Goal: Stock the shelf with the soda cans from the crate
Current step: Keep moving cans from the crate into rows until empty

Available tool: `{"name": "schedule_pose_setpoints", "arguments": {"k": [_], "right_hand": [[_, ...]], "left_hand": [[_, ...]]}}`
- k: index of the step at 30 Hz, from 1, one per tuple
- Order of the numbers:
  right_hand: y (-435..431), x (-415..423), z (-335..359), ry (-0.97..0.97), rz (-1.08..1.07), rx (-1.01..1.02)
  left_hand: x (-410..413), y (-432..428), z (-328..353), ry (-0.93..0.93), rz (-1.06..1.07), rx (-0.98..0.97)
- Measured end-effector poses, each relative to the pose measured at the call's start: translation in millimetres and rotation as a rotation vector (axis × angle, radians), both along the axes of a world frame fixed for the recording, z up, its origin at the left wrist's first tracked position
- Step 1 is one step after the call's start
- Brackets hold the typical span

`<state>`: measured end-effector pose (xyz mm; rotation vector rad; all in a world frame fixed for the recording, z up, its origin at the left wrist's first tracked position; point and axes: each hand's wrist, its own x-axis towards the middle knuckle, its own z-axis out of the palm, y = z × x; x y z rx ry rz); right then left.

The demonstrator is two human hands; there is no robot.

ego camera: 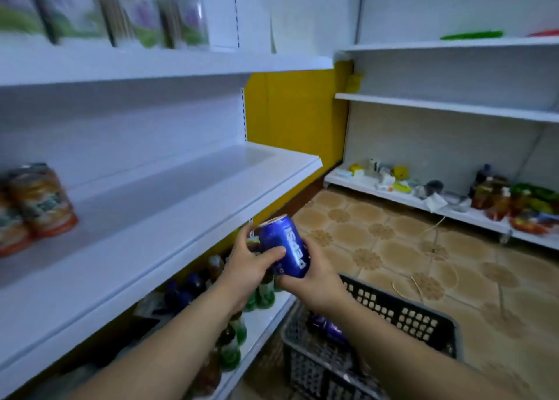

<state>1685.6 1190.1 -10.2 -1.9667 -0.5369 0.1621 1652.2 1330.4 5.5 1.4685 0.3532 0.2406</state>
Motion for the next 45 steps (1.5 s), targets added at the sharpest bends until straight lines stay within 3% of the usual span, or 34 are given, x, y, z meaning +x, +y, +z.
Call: {"name": "schedule_pose_setpoints", "arguments": {"k": [3, 9, 15, 22, 25, 31, 42, 45], "right_hand": [[26.2, -23.5, 34.3, -0.056, 0.126, 0.072], [90.8, -73.9, 77.9, -0.118, 0.425, 0.043], [169.3, -135.9, 85.3, -0.22, 0.628, -0.204], [251.6, -207.0, 66.8, -0.46, 0.839, -0.591], [281.6, -230.0, 56.4, -0.611, 0.859, -0.715], [330.1, -261.2, 52.8, -0.64, 0.876, -0.768], [358.9, -260.2, 49.5, -0.707, 0.889, -0.787], [357.3, -260.2, 49.8, -0.737, 0.881, -0.761]], "left_hand": [[-35.4, 25.4, 37.0, -0.052, 0.016, 0.023], [-118.3, 82.6, 92.0, -0.123, 0.236, 0.299], [-220.6, 143.4, 111.5, -0.045, 0.441, 0.497], [-337.1, 193.2, 96.5, 0.119, 0.72, 0.51], [-381.0, 210.1, 91.5, 0.151, 0.842, 0.514], [-433.8, 237.0, 81.6, 0.17, 1.011, 0.496], [-435.1, 262.6, 65.5, 0.223, 0.892, 0.588], [-422.3, 268.8, 64.4, 0.149, 0.934, 0.483]]}}
